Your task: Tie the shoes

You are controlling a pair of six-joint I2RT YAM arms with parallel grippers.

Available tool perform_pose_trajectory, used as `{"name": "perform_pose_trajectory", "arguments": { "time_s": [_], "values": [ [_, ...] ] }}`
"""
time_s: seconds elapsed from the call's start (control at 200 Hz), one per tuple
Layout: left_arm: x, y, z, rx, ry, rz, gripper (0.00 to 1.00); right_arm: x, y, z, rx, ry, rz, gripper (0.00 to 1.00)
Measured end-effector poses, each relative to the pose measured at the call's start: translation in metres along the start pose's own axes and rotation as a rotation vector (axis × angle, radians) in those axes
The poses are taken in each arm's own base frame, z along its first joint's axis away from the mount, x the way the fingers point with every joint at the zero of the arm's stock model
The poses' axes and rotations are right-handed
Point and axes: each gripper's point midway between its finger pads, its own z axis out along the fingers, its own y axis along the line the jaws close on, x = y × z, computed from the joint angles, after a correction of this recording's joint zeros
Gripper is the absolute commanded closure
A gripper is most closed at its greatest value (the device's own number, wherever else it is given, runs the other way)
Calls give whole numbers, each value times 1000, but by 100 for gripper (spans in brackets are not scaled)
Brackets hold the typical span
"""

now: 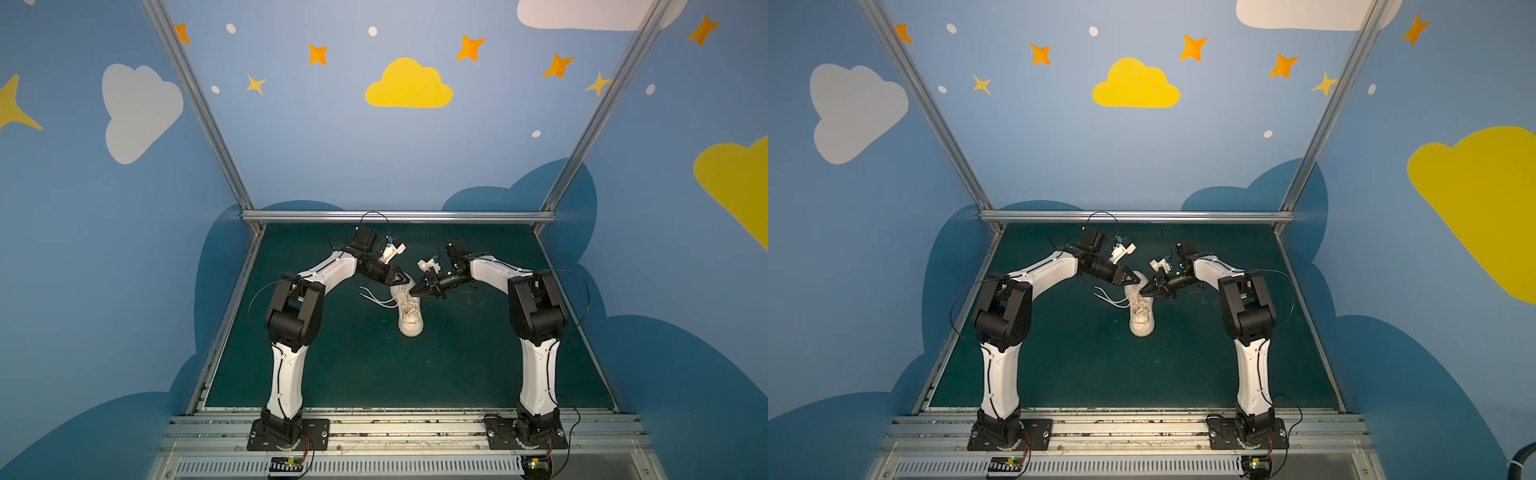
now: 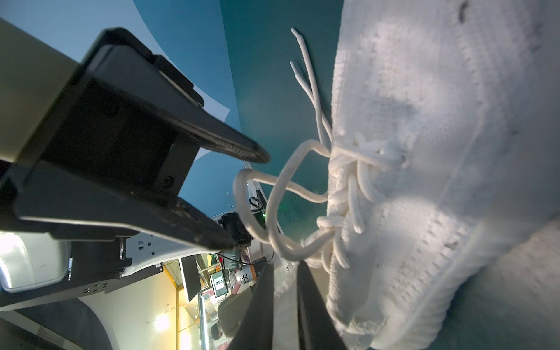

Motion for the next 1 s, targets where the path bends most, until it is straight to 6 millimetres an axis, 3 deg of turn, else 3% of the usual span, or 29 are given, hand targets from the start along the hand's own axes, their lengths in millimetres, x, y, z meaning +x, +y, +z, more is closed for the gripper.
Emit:
{"name": "perform_pose_trajectory", "arguments": {
  "time_s": [0.21, 0.405, 0.726, 1.001],
  "values": [
    [0, -1, 2, 6, 0, -7, 87, 0, 0, 0, 2, 0, -4, 78],
    [0, -1, 2, 6, -1, -14, 97, -3, -1, 0, 14, -4, -9, 77],
    [-3, 1, 1, -2, -11, -21, 97, -8, -4, 2, 16, -1, -20, 77],
    [8, 19, 1, -35, -20, -70, 97, -8, -4, 2, 15, -2, -23, 76]
  ]
}}
